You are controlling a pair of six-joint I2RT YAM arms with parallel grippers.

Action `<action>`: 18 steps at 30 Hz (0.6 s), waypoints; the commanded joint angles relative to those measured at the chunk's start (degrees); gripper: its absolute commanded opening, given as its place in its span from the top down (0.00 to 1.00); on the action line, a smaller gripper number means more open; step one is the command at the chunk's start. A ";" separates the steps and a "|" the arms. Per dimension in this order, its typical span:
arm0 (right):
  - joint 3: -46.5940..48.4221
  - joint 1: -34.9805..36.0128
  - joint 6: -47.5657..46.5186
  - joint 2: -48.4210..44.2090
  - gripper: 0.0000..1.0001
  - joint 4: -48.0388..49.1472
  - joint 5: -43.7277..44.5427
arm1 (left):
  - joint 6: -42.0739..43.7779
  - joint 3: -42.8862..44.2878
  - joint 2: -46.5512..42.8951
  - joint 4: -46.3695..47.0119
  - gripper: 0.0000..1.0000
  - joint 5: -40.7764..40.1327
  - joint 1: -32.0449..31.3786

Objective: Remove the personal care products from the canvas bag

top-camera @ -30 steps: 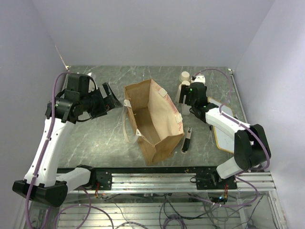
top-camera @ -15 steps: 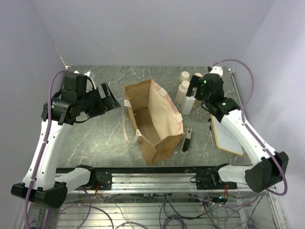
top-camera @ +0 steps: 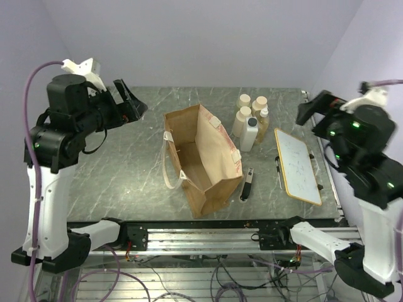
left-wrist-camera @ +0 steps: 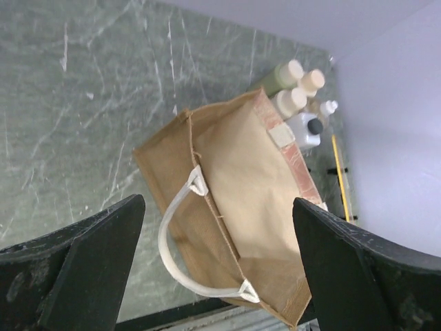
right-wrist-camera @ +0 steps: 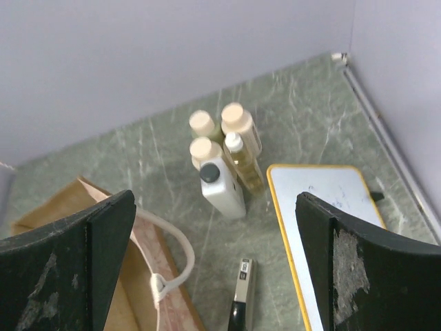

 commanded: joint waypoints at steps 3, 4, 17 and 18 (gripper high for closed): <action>12.49 -0.22 1.18 -0.27 0.00 -11.63 1.81 | 0.42 2.02 -3.62 4.05 0.01 -4.42 0.49; 12.96 -0.19 1.09 -0.28 0.00 -11.77 1.63 | 0.34 1.93 -4.12 4.44 0.01 -4.92 0.49; 11.24 -0.19 2.83 -2.56 0.00 -8.86 2.20 | 3.34 3.47 -5.82 4.54 0.01 -8.97 0.49; 11.70 -0.19 2.39 -2.37 0.00 -8.79 2.09 | 2.96 2.92 -6.15 5.00 0.01 -8.81 0.49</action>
